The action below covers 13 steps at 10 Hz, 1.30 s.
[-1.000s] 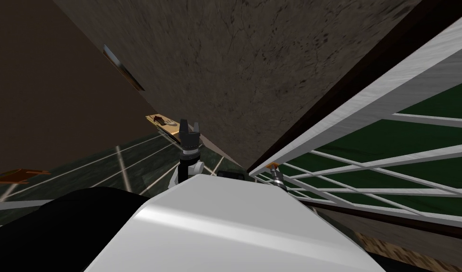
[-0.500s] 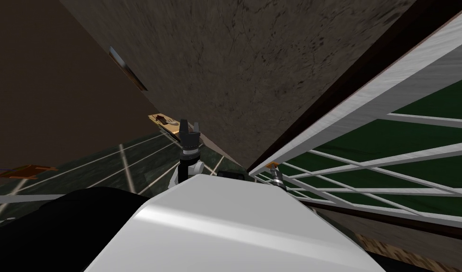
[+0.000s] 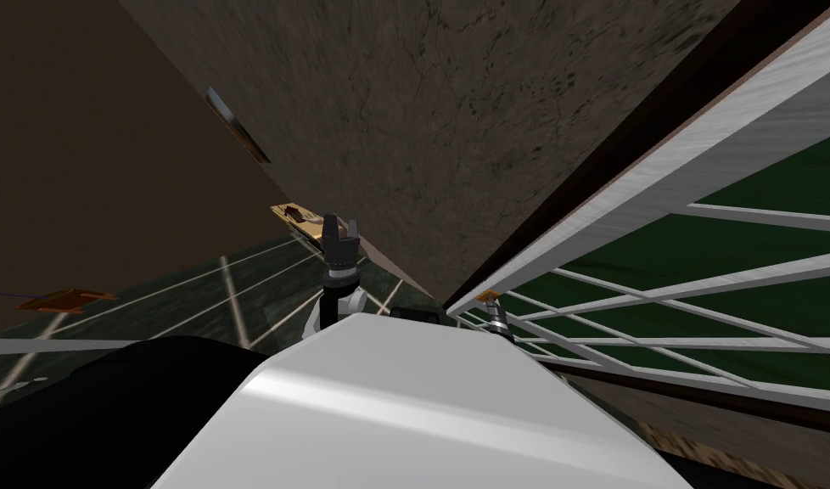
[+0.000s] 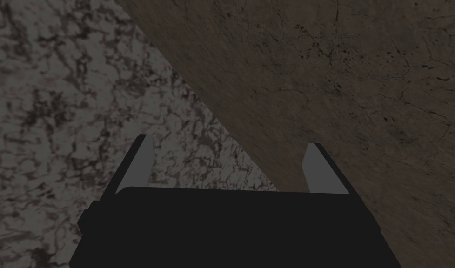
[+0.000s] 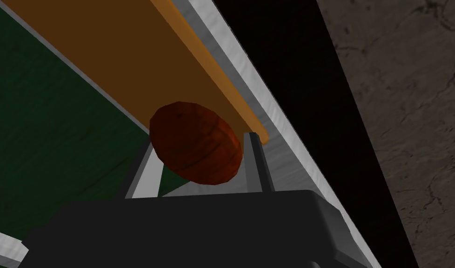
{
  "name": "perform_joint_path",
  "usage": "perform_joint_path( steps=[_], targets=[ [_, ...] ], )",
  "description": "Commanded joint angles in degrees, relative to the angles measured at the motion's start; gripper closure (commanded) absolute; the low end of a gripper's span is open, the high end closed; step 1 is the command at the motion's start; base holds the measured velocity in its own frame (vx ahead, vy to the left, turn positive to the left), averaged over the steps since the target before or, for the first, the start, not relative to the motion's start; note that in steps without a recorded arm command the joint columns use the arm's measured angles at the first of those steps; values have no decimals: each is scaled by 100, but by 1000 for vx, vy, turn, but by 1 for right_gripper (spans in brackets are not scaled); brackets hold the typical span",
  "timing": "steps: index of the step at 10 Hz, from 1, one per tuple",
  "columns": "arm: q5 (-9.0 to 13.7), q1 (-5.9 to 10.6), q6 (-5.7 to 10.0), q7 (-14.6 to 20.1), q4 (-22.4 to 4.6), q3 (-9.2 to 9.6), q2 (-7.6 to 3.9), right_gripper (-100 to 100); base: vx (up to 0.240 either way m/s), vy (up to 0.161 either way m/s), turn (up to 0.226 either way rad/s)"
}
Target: Pull the door open
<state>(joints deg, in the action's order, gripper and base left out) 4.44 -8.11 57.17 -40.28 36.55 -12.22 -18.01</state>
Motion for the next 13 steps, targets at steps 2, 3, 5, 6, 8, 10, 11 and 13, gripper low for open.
perform_joint_path(
  steps=[2, 3, 5, 6, 8, 10, 11, 13],
  targets=[
    [76, 5, -33, 413, -2, 46, 23, 100, -34, -14, 24],
    [76, 5, -33, 449, -2, 46, 23, 100, -29, -13, 23],
    [183, 42, -54, 815, -7, 105, 27, 100, -39, -16, 44],
    [183, 42, -54, 919, -7, 105, 27, 100, -40, -18, 28],
    [238, 61, -65, 1155, -9, 135, 29, 100, -36, -12, 25],
    [292, 79, -76, 1390, -12, 164, 31, 100, -38, -15, 28],
    [348, 98, -88, 1618, -14, 195, 33, 100, -31, -8, 29],
    [408, 119, -100, 1862, -17, 227, 35, 100, -49, -19, 43]
  ],
)
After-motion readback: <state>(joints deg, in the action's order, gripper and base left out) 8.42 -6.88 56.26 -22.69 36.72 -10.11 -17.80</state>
